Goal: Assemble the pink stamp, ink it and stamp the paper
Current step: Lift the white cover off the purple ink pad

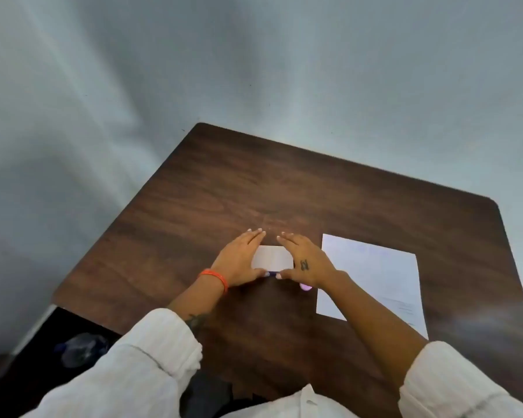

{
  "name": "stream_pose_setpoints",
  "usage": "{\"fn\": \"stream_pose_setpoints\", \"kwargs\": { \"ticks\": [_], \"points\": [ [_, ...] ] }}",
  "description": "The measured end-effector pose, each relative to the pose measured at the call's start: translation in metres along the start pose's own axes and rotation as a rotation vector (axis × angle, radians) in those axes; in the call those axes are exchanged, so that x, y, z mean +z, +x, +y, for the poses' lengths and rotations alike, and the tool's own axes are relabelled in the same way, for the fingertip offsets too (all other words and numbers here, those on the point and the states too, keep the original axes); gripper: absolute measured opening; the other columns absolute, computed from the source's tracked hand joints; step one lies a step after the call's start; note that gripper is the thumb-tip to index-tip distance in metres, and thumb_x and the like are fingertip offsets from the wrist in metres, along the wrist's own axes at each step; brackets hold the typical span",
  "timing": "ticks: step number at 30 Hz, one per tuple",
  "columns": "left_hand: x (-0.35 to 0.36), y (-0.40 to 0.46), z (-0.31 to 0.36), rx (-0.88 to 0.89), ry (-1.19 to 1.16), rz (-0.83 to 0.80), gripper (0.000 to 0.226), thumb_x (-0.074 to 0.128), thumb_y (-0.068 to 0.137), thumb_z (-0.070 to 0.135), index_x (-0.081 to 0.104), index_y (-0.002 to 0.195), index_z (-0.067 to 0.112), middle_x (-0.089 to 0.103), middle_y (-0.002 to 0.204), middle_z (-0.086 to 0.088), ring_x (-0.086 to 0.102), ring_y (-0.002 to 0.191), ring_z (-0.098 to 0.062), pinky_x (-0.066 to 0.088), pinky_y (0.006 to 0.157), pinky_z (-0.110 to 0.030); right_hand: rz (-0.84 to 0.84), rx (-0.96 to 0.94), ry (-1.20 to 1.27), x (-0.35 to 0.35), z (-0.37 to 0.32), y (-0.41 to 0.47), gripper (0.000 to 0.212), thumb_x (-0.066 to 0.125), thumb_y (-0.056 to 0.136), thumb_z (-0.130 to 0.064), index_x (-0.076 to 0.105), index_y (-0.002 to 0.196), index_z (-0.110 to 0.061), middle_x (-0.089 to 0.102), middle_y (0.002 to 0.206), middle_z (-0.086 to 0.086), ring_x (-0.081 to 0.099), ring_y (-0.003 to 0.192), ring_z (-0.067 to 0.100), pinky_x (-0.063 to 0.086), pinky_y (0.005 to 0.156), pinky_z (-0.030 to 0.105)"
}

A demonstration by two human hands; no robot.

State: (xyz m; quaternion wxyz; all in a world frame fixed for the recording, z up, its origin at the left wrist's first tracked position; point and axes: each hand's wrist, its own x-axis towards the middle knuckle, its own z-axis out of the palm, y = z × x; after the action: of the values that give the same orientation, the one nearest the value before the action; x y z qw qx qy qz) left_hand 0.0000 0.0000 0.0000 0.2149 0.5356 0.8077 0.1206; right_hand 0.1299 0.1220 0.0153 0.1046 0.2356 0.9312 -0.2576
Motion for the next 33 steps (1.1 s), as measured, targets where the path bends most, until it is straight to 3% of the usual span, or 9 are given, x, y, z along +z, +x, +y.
{"fn": "stream_pose_setpoints", "kwargs": {
  "ticks": [3, 9, 17, 24, 33],
  "points": [
    [-0.001, 0.003, -0.006, -0.012, 0.032, -0.082, 0.087, 0.069, 0.076, 0.041, 0.022, 0.143, 0.013, 0.023, 0.154, -0.005, 0.019, 0.141, -0.022, 0.018, 0.116, -0.036, -0.101, 0.017, -0.095, 0.001, -0.001, 0.006, 0.085, 0.07, 0.077, -0.035, 0.021, 0.144, -0.018, 0.025, 0.154, 0.004, 0.024, 0.139, 0.024, 0.026, 0.113, 0.039],
    [-0.001, 0.009, -0.009, -0.029, 0.044, -0.071, 0.082, 0.072, 0.073, 0.04, 0.031, 0.139, 0.011, 0.039, 0.138, -0.008, 0.033, 0.127, -0.023, 0.033, 0.109, -0.037, -0.062, 0.045, -0.105, 0.004, 0.001, 0.013, 0.074, 0.071, 0.077, -0.03, 0.032, 0.139, -0.017, 0.04, 0.145, 0.007, 0.037, 0.13, 0.026, 0.035, 0.107, 0.037],
    [-0.009, 0.011, -0.009, -0.023, 0.003, -0.096, 0.081, 0.077, 0.067, 0.039, 0.039, 0.134, 0.013, 0.042, 0.133, -0.006, 0.035, 0.124, -0.022, 0.035, 0.105, -0.037, -0.072, 0.039, -0.105, -0.002, 0.0, 0.014, 0.075, 0.075, 0.072, -0.03, 0.038, 0.135, -0.016, 0.046, 0.136, 0.008, 0.042, 0.122, 0.026, 0.042, 0.098, 0.036],
    [-0.03, 0.007, -0.019, -0.029, -0.058, 0.031, 0.078, 0.077, 0.067, 0.037, 0.042, 0.132, 0.014, 0.045, 0.132, -0.006, 0.037, 0.121, -0.022, 0.036, 0.103, -0.036, -0.001, -0.034, -0.104, -0.021, -0.012, 0.026, 0.075, 0.076, 0.071, -0.031, 0.04, 0.135, -0.017, 0.048, 0.135, 0.009, 0.044, 0.121, 0.027, 0.041, 0.099, 0.038],
    [-0.045, -0.022, -0.069, -0.2, -0.066, 0.152, 0.081, 0.079, 0.064, 0.041, 0.042, 0.132, 0.015, 0.046, 0.132, -0.007, 0.039, 0.12, -0.023, 0.038, 0.101, -0.035, -0.046, -0.234, -0.201, -0.019, -0.065, 0.069, 0.078, 0.075, 0.072, -0.029, 0.035, 0.138, -0.014, 0.046, 0.137, 0.011, 0.039, 0.126, 0.028, 0.035, 0.104, 0.04]
  ]
}}
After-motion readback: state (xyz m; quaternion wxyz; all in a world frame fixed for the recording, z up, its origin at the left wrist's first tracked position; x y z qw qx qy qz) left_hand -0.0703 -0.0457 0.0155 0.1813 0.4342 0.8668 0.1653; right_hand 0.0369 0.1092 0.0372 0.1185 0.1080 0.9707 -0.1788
